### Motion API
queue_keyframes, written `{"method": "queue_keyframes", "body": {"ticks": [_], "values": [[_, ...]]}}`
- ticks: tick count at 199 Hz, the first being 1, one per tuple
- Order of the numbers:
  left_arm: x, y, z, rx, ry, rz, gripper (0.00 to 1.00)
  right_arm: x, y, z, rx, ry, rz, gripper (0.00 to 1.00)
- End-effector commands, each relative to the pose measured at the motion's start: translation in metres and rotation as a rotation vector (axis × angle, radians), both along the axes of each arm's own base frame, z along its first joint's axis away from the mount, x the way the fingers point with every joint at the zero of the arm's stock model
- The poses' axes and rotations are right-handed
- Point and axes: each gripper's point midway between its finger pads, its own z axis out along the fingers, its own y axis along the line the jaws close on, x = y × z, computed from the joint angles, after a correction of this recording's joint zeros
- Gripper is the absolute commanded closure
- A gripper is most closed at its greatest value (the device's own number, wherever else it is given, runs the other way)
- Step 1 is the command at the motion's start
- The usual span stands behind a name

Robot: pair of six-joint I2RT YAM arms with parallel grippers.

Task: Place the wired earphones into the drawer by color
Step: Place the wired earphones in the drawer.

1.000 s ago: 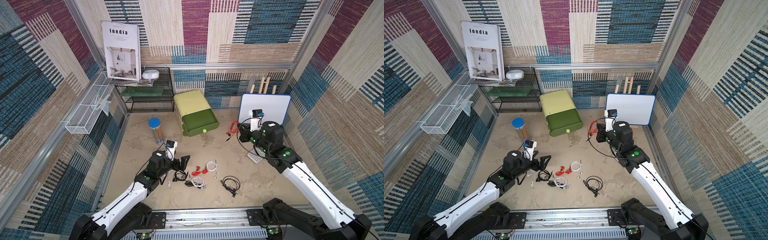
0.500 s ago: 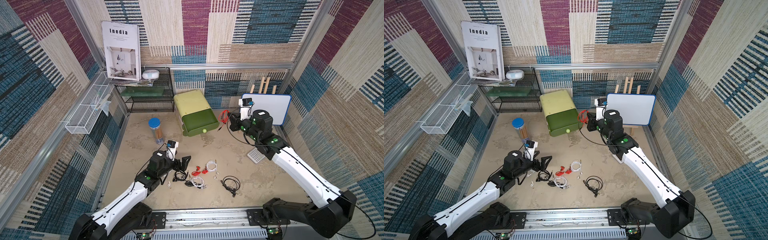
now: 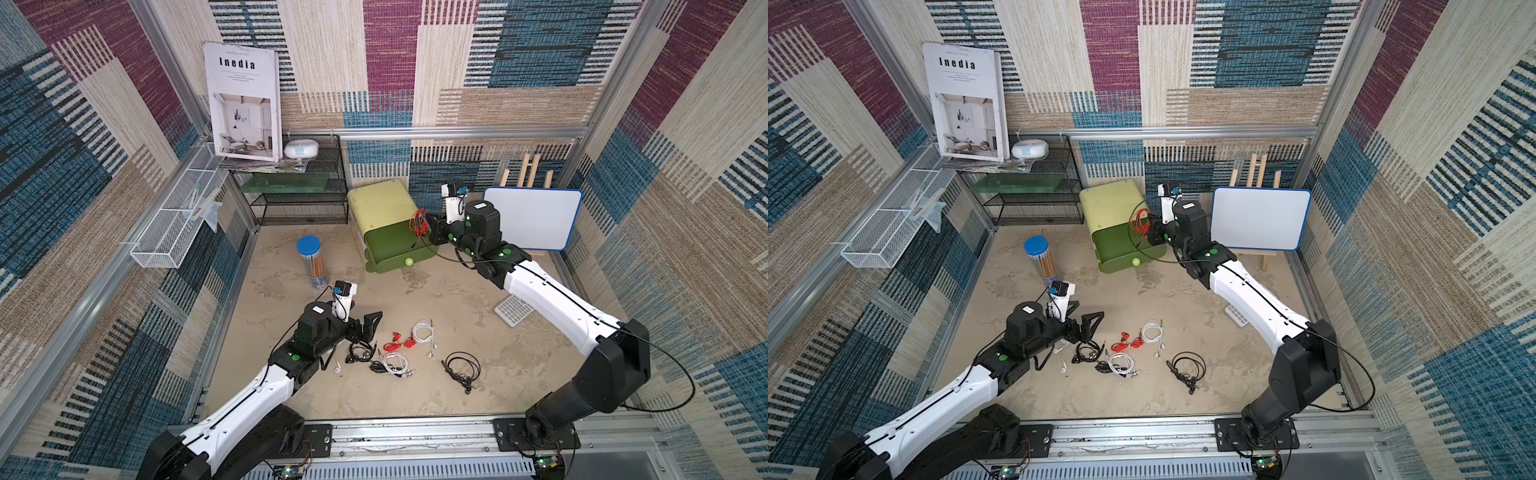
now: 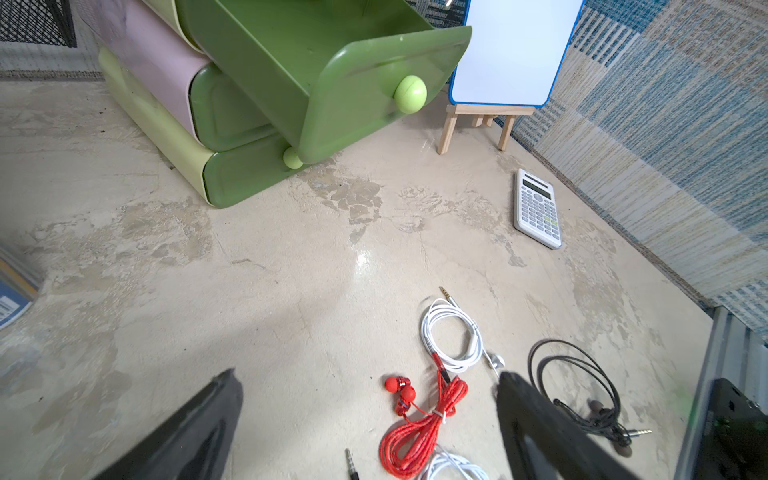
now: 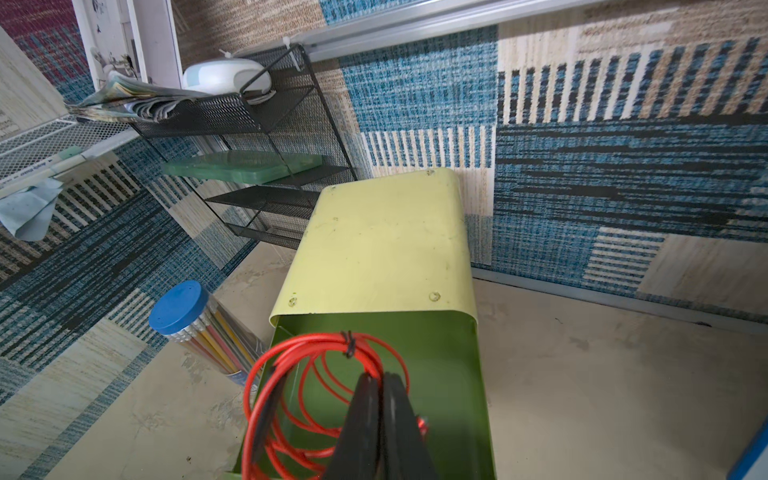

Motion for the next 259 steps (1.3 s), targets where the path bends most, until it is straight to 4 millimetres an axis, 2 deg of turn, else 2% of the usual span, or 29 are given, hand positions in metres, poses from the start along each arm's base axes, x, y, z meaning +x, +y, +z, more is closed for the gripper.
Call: {"method": "queue_keyframes", "body": {"ticks": [1, 58, 103, 130, 151, 193, 212, 243, 259], "values": [[0.002, -0.001, 0.009, -0.006, -0.029, -0.003, 0.01, 0.011, 0.012, 0.001, 0.008, -0.012, 0.016, 0.98], [0.002, -0.001, 0.01, -0.003, -0.029, -0.004, 0.01, 0.036, 0.039, -0.033, -0.012, 0.048, 0.037, 0.98], [0.001, -0.001, 0.011, -0.004, -0.034, -0.005, 0.01, 0.043, 0.05, -0.065, -0.033, 0.11, 0.044, 0.98], [0.001, -0.001, 0.012, -0.007, -0.034, -0.008, 0.01, 0.042, 0.05, -0.071, -0.042, 0.125, 0.043, 0.97], [0.001, -0.002, 0.012, -0.009, -0.033, -0.011, 0.01, 0.04, 0.049, -0.068, -0.046, 0.126, 0.043, 0.89], [0.0, -0.002, 0.013, -0.015, -0.033, -0.014, 0.01, 0.032, 0.039, -0.059, -0.071, 0.126, 0.028, 0.68], [-0.001, -0.003, 0.014, -0.018, -0.035, -0.016, 0.0, 0.024, 0.031, -0.053, -0.083, 0.119, 0.015, 0.63], [-0.002, -0.002, 0.017, -0.017, -0.042, -0.016, 0.01, 0.002, 0.005, -0.045, -0.097, 0.095, -0.034, 0.51], [-0.004, -0.003, 0.02, -0.021, -0.042, -0.024, 0.01, -0.013, -0.013, -0.05, -0.111, 0.095, -0.076, 0.46]]}}
